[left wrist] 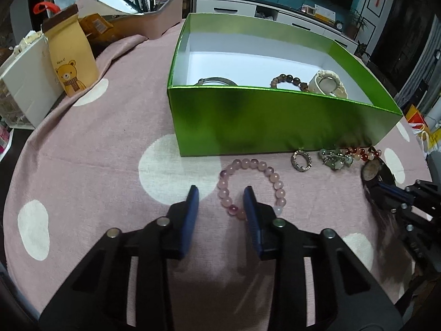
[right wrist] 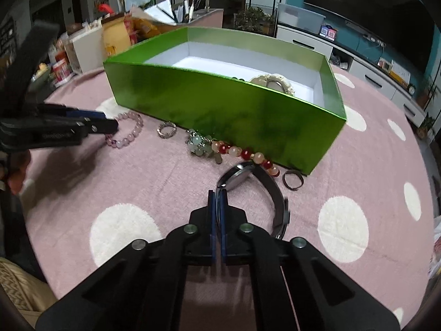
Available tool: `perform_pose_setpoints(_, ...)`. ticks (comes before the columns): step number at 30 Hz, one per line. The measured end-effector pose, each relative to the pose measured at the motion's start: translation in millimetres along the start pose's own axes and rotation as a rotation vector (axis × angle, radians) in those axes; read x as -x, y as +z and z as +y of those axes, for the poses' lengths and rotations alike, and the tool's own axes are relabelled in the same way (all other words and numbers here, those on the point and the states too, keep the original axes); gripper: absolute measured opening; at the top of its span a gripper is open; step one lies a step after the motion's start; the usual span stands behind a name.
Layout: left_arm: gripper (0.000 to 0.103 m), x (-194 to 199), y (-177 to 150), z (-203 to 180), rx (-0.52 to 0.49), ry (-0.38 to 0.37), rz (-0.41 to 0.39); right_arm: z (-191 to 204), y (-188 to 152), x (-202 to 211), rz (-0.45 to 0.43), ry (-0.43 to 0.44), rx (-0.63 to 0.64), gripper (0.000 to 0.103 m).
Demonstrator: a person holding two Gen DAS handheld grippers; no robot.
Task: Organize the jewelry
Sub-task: 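Grasp and lift the pink bead bracelet with the left tool while the right tool lifts the black watch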
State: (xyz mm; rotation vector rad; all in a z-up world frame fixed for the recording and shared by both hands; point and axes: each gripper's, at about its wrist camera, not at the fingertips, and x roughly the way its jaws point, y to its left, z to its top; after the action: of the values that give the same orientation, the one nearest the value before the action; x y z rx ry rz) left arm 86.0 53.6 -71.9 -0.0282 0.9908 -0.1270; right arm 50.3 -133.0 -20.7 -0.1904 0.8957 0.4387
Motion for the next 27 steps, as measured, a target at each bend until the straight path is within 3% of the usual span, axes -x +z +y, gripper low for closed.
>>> perform_pose_setpoints(1,0.021,1,-1,-1,-0.005,-0.002,-0.001,-1,-1,3,-0.005,0.018,-0.013,0.002)
perform_pose_setpoints(6,0.007,2,-4,0,0.001,-0.016,-0.003,-5,-8,19,-0.037,0.134,-0.100,0.002)
perform_pose_setpoints(12,0.007,9,-9,5,0.033,-0.065,0.001,-9,-20,47,-0.112,0.253,-0.216,0.002)
perform_pose_setpoints(27,0.007,65,1,6,0.045,-0.137,-0.115,-18,-14,93,-0.246,0.319,-0.317,0.002)
